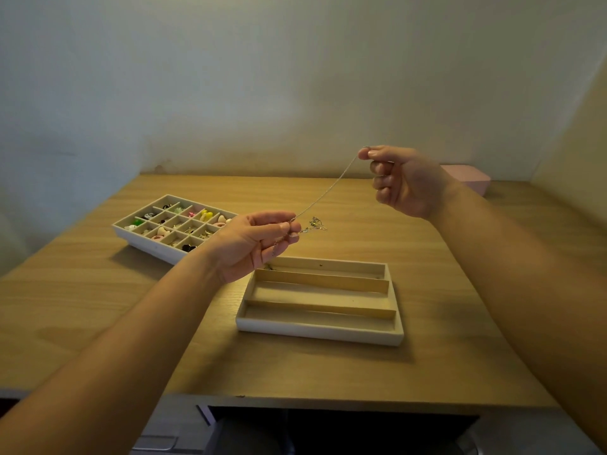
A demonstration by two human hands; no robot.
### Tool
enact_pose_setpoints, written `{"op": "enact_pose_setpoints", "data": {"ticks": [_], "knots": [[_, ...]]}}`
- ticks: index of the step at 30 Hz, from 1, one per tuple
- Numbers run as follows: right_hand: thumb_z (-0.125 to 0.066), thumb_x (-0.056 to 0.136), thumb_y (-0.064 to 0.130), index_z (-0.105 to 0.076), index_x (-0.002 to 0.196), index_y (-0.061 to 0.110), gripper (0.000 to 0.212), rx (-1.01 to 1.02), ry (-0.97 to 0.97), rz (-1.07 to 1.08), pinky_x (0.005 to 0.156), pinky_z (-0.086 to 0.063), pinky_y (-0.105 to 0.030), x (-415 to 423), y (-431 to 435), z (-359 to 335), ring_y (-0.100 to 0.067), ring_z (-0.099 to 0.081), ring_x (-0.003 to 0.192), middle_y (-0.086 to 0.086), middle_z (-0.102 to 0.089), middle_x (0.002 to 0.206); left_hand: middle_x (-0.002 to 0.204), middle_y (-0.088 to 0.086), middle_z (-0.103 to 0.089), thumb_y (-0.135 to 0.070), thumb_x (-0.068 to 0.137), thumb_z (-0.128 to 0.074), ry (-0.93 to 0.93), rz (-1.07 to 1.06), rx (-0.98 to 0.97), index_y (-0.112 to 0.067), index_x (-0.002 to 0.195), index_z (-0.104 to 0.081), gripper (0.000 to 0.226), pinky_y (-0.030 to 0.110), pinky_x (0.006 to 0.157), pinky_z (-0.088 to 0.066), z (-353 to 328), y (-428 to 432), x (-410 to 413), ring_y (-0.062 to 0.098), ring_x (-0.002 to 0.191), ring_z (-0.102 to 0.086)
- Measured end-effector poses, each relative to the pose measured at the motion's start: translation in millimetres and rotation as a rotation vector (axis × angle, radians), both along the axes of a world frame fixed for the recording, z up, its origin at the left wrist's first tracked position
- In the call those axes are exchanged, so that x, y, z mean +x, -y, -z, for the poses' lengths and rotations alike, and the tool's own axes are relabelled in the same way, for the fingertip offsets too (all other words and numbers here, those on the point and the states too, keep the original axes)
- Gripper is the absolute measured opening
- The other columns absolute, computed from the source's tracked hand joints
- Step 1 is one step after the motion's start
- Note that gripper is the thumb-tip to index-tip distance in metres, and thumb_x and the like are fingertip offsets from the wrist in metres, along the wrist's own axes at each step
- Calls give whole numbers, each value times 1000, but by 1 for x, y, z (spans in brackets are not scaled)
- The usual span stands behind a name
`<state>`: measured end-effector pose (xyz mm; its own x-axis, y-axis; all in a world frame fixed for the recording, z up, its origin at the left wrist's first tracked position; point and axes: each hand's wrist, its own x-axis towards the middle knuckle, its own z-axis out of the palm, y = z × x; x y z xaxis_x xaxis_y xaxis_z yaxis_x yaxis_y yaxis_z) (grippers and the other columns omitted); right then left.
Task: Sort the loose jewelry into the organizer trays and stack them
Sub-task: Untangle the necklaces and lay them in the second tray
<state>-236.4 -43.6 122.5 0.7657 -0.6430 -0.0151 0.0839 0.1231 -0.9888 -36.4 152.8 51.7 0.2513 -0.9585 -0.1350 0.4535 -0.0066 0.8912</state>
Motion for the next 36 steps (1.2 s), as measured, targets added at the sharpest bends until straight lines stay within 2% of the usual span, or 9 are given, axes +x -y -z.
{"op": "enact_pose_setpoints", "data": {"ticks": [4,8,13,19,22,26,30,34,36], "knots": [[-55,100,17,-68,99,14,13,1,-105,36,45,-43,-18,-5,-2,5,-5,-41,51,5,-48,68,97,18,-73,3,78,-68,108,-83,70,2,114,-67,36,22,67,-61,-3,-1,7,20,76,-72],[-58,101,12,-69,110,2,17,-92,-338,11,57,-59,-26,-13,-9,20,-10,-59,60,-3,-58,74,93,18,-73,0,71,-74,308,-88,187,3,111,-69,41,22,67,-61,-5,-8,17,18,74,-72],[-66,96,11,-73,107,4,14,-184,-590,-4,59,-60,-29,-27,-15,48,-18,-73,72,-10,-71,86,93,18,-75,7,85,-68,505,-72,276,1,103,-71,19,20,62,-59,-3,-18,22,18,76,-73],[-78,87,17,-75,101,9,16,-352,-803,-73,60,-56,-27,-44,-26,66,-16,-71,72,-8,-77,88,103,21,-74,7,85,-69,675,70,372,3,103,-72,19,26,76,-62,6,-27,21,27,93,-71],[-81,85,19,-75,97,11,16,-409,-857,-116,58,-52,-25,-50,-32,68,-12,-69,66,-4,-76,82,108,23,-73,6,83,-72,775,91,397,3,102,-74,18,30,82,-61,9,-28,21,32,99,-69],[-79,86,20,-74,94,13,11,-540,-894,-106,59,-48,-27,-52,-39,68,-8,-68,62,-2,-76,82,104,23,-73,3,83,-75,920,92,405,-3,94,-77,13,30,79,-61,9,-27,18,27,90,-70],[-79,85,17,-74,89,15,7,-714,-946,-79,59,-54,-29,-46,-51,69,-12,-68,64,-4,-76,83,92,20,-75,0,81,-78,1167,74,397,-10,87,-80,11,38,83,-61,10,-24,11,28,82,-71],[-83,79,21,-72,80,23,11,-881,-1028,-8,71,-62,-37,-40,-64,70,-12,-69,72,4,-73,77,76,3,-74,-4,80,-79,1410,61,422,-19,81,-80,15,33,73,-61,11,-19,-1,22,76,-73],[-85,77,26,-70,78,26,15,-962,-1077,52,73,-60,-39,-38,-70,72,-12,-65,78,7,-70,79,78,-3,-72,-7,80,-80,1527,54,412,-21,80,-79,15,32,72,-61,12,-17,-6,16,77,-70]]}}
